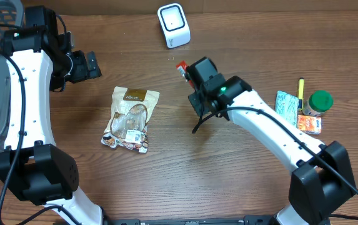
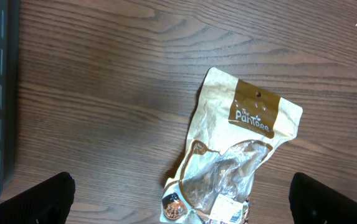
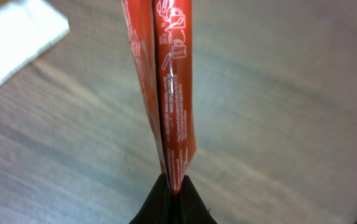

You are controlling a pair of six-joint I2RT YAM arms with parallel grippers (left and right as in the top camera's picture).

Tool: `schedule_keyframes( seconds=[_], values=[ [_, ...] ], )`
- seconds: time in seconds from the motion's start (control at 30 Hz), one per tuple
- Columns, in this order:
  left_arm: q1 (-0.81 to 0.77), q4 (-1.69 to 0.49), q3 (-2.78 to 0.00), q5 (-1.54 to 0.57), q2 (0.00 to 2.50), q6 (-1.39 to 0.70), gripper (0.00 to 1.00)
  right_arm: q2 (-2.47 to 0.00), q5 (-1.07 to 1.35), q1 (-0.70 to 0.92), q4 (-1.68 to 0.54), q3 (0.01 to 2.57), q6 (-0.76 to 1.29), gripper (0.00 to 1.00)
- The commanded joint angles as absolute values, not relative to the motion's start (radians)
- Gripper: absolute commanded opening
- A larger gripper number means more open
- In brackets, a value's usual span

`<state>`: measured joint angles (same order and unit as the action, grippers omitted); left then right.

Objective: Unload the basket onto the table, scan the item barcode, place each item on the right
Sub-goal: 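Lift the red stick and carry it to the white scanner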

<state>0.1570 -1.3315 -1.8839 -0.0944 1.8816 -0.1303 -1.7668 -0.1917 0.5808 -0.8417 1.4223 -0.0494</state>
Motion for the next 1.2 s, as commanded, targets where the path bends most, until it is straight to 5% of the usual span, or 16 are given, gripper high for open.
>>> schedule_keyframes(
  seconds=[0.0,0.33,1.17],
  values=[
    [0.149,-1.330,-1.882,-0.101,1.877,-0.119,1.00,-1.760,-0.221,0.562,-0.854,1.546,-0.173,0.03],
    [0.149,-1.330,-1.882,-0.101,1.877,-0.119,1.00,-1.795,-0.330,0.508,-0.933,1.955,-0.273,0.03],
    [0.149,-1.330,-1.882,-0.101,1.877,-0.119,1.00,-2.302,-0.741,0.503,-0.073,1.963,-0.973,0.09]
  ],
)
